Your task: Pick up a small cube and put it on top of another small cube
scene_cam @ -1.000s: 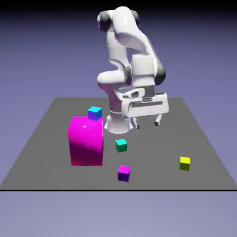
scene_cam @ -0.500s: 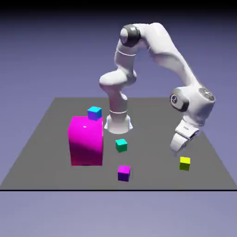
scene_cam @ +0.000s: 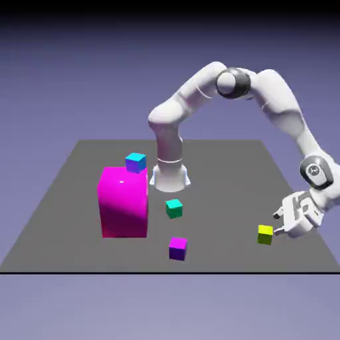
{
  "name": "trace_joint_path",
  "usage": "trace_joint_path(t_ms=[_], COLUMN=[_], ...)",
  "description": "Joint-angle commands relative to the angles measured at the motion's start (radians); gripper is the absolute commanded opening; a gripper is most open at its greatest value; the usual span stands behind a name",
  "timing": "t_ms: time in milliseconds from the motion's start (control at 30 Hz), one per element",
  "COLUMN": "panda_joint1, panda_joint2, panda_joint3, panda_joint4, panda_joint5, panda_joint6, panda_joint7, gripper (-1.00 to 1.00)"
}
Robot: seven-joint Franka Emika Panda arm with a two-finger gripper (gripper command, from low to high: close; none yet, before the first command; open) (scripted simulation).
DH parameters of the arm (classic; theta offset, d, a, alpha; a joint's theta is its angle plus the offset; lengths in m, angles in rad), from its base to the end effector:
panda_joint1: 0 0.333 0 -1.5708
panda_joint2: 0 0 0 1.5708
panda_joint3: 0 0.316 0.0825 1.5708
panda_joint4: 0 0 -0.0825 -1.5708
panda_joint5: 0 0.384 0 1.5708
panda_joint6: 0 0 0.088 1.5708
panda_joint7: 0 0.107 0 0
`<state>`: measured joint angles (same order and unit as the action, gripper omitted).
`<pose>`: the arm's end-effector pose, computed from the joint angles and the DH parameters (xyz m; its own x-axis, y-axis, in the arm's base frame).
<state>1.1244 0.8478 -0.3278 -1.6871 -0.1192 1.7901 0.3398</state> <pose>0.4116 0.4112 0.0991 0.8057 0.3084 -0.5057 0.5664 -0.6509 0.5055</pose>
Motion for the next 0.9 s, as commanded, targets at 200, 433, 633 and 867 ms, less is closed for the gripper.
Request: trace_joint_path(t_ms=[200, 433, 633, 867], panda_joint1=[-0.005, -0.256, -0.470, -0.720], panda_joint2=[-0.039, -0.224, -0.384, -0.570], panda_joint3=[0.004, 0.105, 0.192, 0.294], panda_joint4=[0.086, -0.167, -0.385, -0.638], panda_joint5=[0.000, -0.007, -0.012, -0.019], panda_joint6=[-0.127, -0.070, -0.022, 0.034], panda_joint7=[-0.005, 0.087, 0.166, 0.259], gripper=[-1.00, -1.00, -1.00, -1.00])
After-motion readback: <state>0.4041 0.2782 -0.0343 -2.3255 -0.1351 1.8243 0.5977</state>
